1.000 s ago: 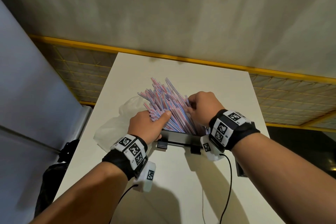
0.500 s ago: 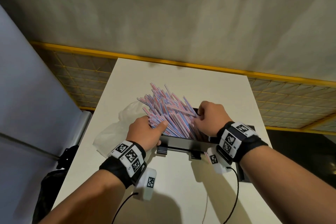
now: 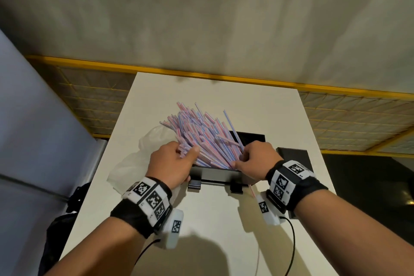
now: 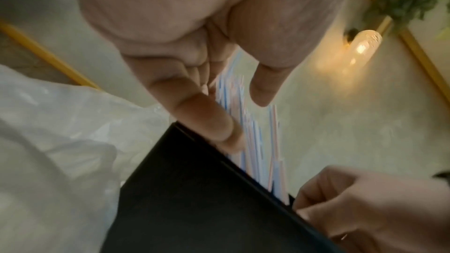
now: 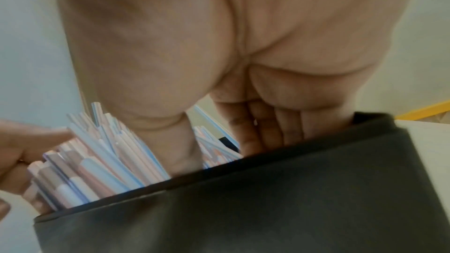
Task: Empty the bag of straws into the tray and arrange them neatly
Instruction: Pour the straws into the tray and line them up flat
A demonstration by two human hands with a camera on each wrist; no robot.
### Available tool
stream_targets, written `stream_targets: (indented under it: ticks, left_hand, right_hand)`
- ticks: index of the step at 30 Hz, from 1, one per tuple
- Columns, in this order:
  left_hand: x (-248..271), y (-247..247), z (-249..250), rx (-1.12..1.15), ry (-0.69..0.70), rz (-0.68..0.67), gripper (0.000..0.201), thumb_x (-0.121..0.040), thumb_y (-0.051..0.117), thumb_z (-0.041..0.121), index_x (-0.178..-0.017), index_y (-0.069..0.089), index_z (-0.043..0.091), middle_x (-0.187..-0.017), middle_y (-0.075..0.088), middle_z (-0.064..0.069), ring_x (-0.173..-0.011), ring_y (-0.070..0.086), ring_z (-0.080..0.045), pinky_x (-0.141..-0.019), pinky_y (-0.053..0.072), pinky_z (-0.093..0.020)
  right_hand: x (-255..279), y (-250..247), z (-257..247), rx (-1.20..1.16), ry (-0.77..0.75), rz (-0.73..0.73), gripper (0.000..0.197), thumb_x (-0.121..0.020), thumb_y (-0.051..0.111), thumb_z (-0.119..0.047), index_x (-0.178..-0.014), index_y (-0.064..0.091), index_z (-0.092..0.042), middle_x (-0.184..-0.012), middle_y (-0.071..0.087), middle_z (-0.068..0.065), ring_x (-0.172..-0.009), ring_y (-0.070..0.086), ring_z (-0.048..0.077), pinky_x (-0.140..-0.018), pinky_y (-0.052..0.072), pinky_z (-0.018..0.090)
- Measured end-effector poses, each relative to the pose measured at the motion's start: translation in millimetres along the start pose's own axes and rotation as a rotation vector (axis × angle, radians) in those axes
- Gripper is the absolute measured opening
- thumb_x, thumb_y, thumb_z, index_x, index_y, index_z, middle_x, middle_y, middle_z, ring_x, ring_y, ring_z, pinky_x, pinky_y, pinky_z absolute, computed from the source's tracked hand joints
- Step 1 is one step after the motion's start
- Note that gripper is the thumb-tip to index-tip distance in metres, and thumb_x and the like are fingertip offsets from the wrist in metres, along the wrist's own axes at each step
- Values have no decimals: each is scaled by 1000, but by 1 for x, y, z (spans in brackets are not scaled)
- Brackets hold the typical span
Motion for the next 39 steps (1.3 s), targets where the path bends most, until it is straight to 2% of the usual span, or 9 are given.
stream_targets:
  ticks: [3, 7, 12, 18, 21, 29, 32, 35, 39]
  left_hand:
    - [5, -6, -6, 36, 0, 65, 49, -98, 49, 55, -89, 61, 9, -60, 68, -6, -52, 70, -17, -70, 59, -40]
    - [5, 1, -7, -37, 38, 51, 58, -97, 36, 65, -90, 58, 12, -75, 67, -6, -66, 68, -23, -70, 55, -40]
    - [3, 4, -4, -136, 51, 30, 45, -100, 41, 56, -87, 49, 14, -73, 56, -1, -72, 52, -18, -67, 34, -33]
    - [0, 2, -6, -84, 66, 42, 49, -98, 41, 61, -70, 44, 20, -67, 56, 0, -67, 56, -14, -59, 37, -26]
    - [-3, 2, -12, 1, 55, 29, 71, -90, 34, 78, -75, 54, 11, -64, 62, -5, -68, 69, -26, -72, 56, -42]
    - [-6, 1, -17, 24, 33, 19, 76, -86, 34, 82, -81, 60, 11, -65, 70, -6, -70, 72, -29, -77, 59, -49]
    - [-4, -1, -16, 77, 14, 21, 57, -93, 48, 67, -78, 58, 13, -61, 69, -3, -66, 73, -25, -77, 60, -47]
    - [-3, -1, -16, 87, 21, 41, 37, -96, 58, 49, -77, 58, 17, -57, 68, 0, -63, 73, -22, -77, 59, -46]
    - [-4, 4, -19, 57, 12, 11, 30, -96, 59, 43, -81, 60, 17, -57, 66, 1, -66, 73, -24, -77, 60, -48]
  right_hand:
    - [-4, -3, 1, 41, 88, 5, 35, -77, 82, -36, -80, 55, -13, -72, 54, -1, -68, 54, 18, -46, 33, 21]
    - [-28, 20, 1, 143, 157, -123, 40, -76, 83, -33, -102, 67, -8, -89, 66, 6, -78, 62, 22, -59, 51, 27]
    - [-43, 20, -13, 221, 63, -56, 19, -86, 68, -28, -86, 57, -13, -94, 67, 11, -83, 63, 31, -66, 46, 30]
    - [-31, 3, -43, 216, -144, 1, 7, -87, 57, -21, -87, 61, -15, -90, 67, 10, -85, 62, 33, -67, 45, 31]
    - [-23, -21, -65, 223, -234, 91, 8, -91, 58, -20, -87, 61, -13, -82, 61, 8, -79, 56, 31, -64, 38, 30]
    - [-34, -25, -45, 256, -104, 11, 36, -88, 74, -41, -82, 64, -7, -80, 61, 11, -78, 56, 31, -59, 38, 28]
    - [-33, -28, -29, 133, -60, 67, 40, -81, 80, -45, -96, 67, -10, -91, 68, 9, -87, 62, 27, -69, 45, 31]
    - [-24, -35, -18, 107, -36, 165, 39, -82, 76, -49, -86, 58, -14, -85, 64, 5, -84, 59, 25, -66, 40, 29]
    - [-5, 4, -16, 51, -89, -95, 58, -79, 66, -68, -66, 61, -12, -61, 58, 0, -62, 56, 18, -55, 40, 29]
Point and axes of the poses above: each hand's wrist, its own x-axis away from the middle knuckle, its own y-axis out of the palm, z = x × y, the point moved 9 cm from there along -x, towards the middle knuckle
